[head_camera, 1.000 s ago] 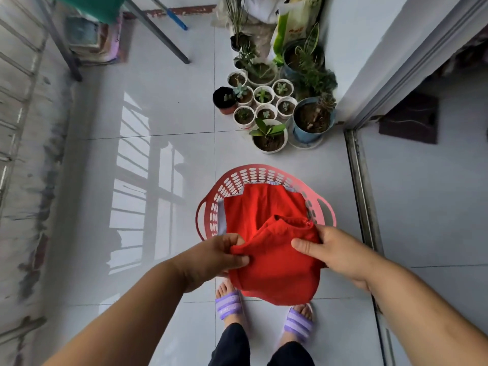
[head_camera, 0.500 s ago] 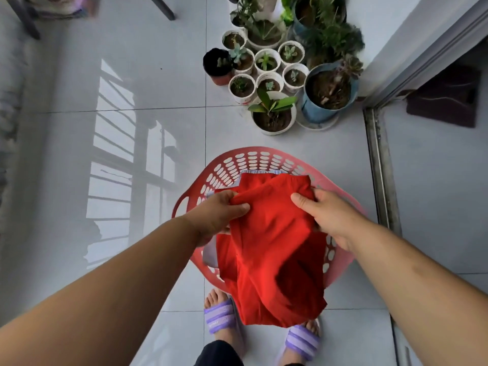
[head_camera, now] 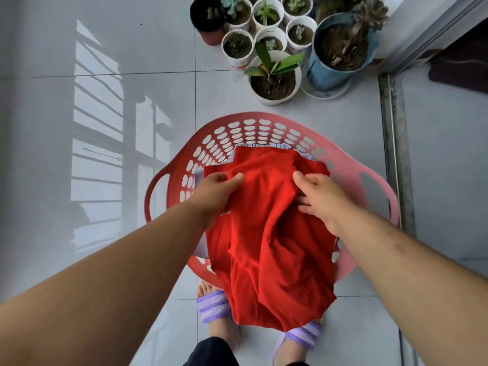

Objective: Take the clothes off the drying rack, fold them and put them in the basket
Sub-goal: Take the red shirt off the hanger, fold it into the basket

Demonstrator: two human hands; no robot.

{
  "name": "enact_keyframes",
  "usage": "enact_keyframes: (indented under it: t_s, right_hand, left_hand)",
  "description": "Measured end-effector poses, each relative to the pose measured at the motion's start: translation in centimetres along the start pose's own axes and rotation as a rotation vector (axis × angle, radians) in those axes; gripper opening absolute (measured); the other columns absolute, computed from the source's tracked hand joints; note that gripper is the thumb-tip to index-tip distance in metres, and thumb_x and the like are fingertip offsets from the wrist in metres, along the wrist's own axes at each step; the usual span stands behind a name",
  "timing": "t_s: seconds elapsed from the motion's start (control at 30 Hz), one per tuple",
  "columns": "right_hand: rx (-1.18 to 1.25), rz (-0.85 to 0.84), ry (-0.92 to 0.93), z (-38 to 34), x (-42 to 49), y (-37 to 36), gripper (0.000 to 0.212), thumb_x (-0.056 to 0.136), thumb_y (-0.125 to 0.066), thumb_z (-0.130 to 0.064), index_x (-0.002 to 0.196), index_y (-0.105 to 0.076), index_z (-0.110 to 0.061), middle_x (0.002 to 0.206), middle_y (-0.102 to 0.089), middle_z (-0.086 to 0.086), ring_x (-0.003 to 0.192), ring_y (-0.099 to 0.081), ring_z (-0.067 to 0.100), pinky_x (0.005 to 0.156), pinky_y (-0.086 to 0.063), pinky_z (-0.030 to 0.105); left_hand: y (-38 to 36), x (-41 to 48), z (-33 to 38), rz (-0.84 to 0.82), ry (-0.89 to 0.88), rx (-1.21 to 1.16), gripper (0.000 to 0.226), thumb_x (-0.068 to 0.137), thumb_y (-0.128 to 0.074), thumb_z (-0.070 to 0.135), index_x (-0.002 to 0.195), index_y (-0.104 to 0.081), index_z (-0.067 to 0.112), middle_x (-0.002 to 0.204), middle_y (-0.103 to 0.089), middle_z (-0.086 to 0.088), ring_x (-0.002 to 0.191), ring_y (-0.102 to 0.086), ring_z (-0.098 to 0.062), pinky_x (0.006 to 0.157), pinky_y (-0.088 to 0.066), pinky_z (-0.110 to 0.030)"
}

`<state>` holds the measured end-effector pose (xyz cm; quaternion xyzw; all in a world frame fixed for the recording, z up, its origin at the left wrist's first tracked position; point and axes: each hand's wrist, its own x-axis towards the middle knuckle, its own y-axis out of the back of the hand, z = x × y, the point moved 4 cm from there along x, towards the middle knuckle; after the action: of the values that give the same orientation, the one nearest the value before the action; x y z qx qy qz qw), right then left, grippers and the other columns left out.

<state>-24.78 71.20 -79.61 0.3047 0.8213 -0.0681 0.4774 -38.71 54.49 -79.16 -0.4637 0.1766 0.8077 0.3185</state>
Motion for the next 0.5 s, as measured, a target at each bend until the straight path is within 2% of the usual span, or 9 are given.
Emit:
enact_keyframes:
  t_s: [0.07,0.13,0.2,0.3,0.37,0.4,0.43,0.5]
  right_hand:
    - [-0.05,0.086,0.001,1.2,-1.2,0.0,0.071,0.088,-0.059,-0.056,0.141,-0.043,-0.011,0.112,-0.064,0.004,0.1,-0.066,0.024,0.087,-0.057,0.043]
    - [-0.137,0.139,0.044,2.0,-3.4,0.0,0.077,0.078,-0.061,-0.066,0.131,-0.05,-0.011,0.099,-0.066,0.0,0.1,-0.067,0.024,0.094,-0.054,0.046]
    - [-0.266,0.103,0.076,2.6,-6.3,-0.6,0.072,0.072,-0.064,-0.071,0.118,-0.056,-0.016,0.105,-0.067,0.0,0.101,-0.065,0.018,0.095,-0.051,0.04]
    - [-0.585,-0.02,0.088,4.4,-9.6,-2.3,0.08,0.064,-0.064,-0.075,0.123,-0.053,-0.023,0.121,-0.057,-0.005,0.114,-0.055,0.014,0.101,-0.044,0.034]
    - [-0.834,-0.003,0.14,5.3,-10.5,-3.2,0.066,0.077,-0.063,-0.065,0.127,-0.052,-0.024,0.126,-0.055,-0.003,0.121,-0.051,0.019,0.1,-0.041,0.033]
    - [-0.862,0.042,0.153,5.4,-10.6,-3.2,0.051,0.085,-0.06,-0.056,0.124,-0.055,-0.023,0.125,-0.059,0.0,0.119,-0.053,0.023,0.095,-0.042,0.032]
    - [-0.79,0.104,0.143,5.3,-10.7,-2.8,0.039,0.091,-0.057,-0.048,0.12,-0.058,-0.021,0.12,-0.064,0.004,0.115,-0.057,0.027,0.088,-0.042,0.031]
    - [-0.431,0.273,0.103,5.3,-10.7,-1.5,0.029,0.097,-0.054,-0.037,0.111,-0.063,-0.014,0.11,-0.069,0.012,0.106,-0.061,0.033,0.078,-0.04,0.031]
  left_hand:
    - [-0.3,-0.1,-1.1,-0.024,0.031,-0.059,0.034,0.082,-0.073,0.042,0.109,-0.062,0.024,0.112,-0.07,0.002,0.106,-0.064,-0.016,0.094,-0.05,-0.04]
    - [-0.5,-0.5,-2.2,-0.005,0.065,-0.06,0.03,0.081,-0.075,0.038,0.104,-0.06,0.025,0.111,-0.068,0.003,0.105,-0.063,-0.016,0.095,-0.049,-0.039]
    - [-0.6,-0.9,-3.0,0.044,0.073,-0.017,0.037,0.079,-0.077,0.037,0.11,-0.064,0.02,0.111,-0.07,-0.002,0.103,-0.065,-0.02,0.092,-0.052,-0.038]
    - [-0.7,-1.6,-3.5,0.142,0.056,0.14,0.017,0.085,-0.072,0.036,0.089,-0.065,0.021,0.098,-0.069,-0.003,0.093,-0.065,-0.02,0.084,-0.054,-0.038]
    - [-1.0,-2.0,-3.4,0.175,0.033,0.237,0.018,0.09,-0.065,0.037,0.086,-0.063,0.019,0.094,-0.068,-0.007,0.085,-0.061,-0.02,0.08,-0.054,-0.039]
    - [-1.0,-2.0,-3.3,0.176,0.009,0.233,0.023,0.091,-0.063,0.037,0.091,-0.065,0.014,0.094,-0.068,-0.012,0.082,-0.06,-0.021,0.075,-0.052,-0.038]
    - [-1.1,-2.0,-3.1,0.164,-0.022,0.202,0.028,0.092,-0.062,0.036,0.095,-0.064,0.009,0.091,-0.066,-0.015,0.078,-0.056,-0.022,0.07,-0.049,-0.037]
    - [-0.6,-2.0,-2.4,0.153,-0.099,0.135,0.026,0.093,-0.06,0.035,0.096,-0.061,0.009,0.08,-0.055,-0.015,0.073,-0.049,-0.022,0.063,-0.042,-0.036]
